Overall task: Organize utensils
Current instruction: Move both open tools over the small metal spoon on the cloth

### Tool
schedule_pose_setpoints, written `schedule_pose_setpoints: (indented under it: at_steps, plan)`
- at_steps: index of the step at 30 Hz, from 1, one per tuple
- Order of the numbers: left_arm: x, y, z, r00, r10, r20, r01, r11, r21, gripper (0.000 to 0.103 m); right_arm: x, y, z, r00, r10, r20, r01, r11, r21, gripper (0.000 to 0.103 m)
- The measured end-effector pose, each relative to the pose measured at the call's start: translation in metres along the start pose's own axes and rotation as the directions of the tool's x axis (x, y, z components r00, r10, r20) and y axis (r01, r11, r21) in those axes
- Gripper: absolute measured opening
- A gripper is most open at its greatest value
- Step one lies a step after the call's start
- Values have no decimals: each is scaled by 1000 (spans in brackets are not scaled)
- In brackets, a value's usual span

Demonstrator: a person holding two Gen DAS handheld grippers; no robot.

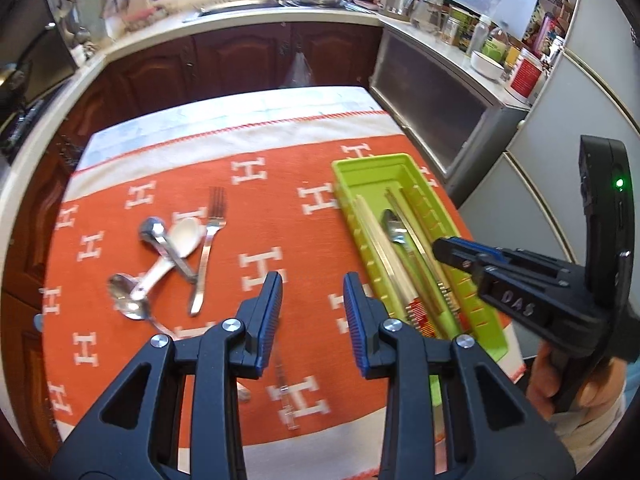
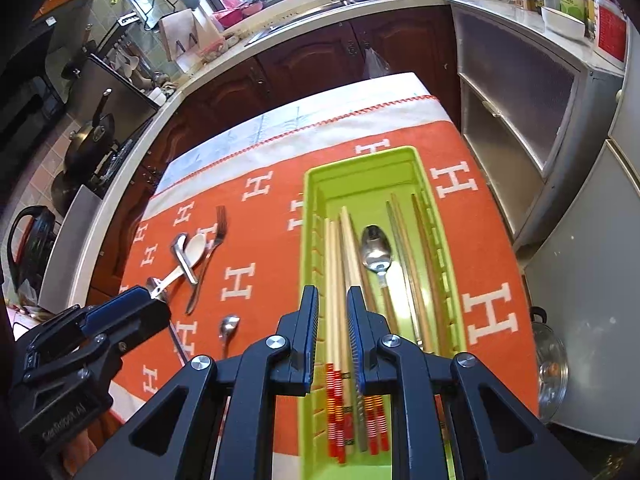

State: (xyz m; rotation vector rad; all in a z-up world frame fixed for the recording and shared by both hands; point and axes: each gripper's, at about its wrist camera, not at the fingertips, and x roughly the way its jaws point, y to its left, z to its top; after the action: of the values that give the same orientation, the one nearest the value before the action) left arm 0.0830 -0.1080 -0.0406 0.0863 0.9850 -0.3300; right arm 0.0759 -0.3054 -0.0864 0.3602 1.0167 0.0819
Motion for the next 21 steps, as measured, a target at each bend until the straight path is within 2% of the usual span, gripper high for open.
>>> schedule_pose_setpoints:
  at_steps: [13, 16, 21]
  plan:
    - [-45, 95, -36, 993, 111, 34, -106, 988, -113, 31, -12, 69, -8, 997, 74, -13, -75, 992, -105, 19]
    - [-49, 118, -46, 994, 109, 30, -104, 983, -149, 36, -9, 84, -12, 996, 88, -29, -91, 988, -126, 20]
    - [-47, 149, -62, 993, 119, 21, -113, 975, -193, 37, 6, 103, -16, 991, 114, -75, -123, 984, -132, 22]
